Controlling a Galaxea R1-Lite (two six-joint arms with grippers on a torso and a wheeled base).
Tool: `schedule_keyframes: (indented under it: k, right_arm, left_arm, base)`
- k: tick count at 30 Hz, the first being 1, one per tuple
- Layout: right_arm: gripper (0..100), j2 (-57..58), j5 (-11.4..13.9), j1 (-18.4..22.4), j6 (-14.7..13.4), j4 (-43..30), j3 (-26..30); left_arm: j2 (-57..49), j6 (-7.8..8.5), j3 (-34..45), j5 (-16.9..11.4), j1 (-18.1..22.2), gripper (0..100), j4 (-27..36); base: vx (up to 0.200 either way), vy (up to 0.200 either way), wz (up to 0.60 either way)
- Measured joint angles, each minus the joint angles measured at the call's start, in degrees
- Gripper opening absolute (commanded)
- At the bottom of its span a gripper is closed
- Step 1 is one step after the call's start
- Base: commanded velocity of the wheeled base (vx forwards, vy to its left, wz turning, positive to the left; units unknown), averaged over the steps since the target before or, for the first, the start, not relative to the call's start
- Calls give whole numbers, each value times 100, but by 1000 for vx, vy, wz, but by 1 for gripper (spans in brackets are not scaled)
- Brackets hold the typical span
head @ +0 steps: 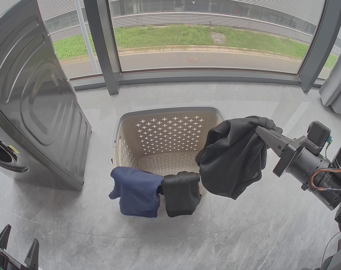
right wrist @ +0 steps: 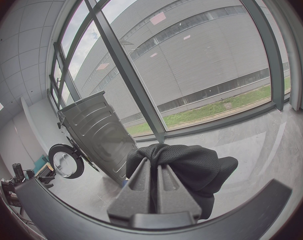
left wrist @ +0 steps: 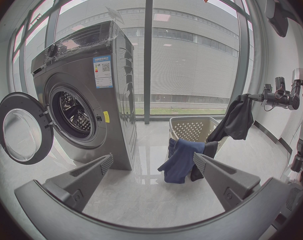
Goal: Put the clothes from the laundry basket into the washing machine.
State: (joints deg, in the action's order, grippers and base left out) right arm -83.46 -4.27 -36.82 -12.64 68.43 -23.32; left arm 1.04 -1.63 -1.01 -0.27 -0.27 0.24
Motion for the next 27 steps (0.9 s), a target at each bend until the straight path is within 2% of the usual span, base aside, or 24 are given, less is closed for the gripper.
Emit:
schedule_keyframes:
  k: [4, 27]
  right_arm:
    - [0, 11, 2, -91, -7, 27, 0]
    - [0, 57, 13, -144, -11, 55, 9]
  left_arm:
    - [-2, 7, 0, 2, 0, 100, 2]
    - [-2, 16, 0, 0, 0, 100, 2]
  base:
    - [0, 0, 0]
    - [0, 200, 0]
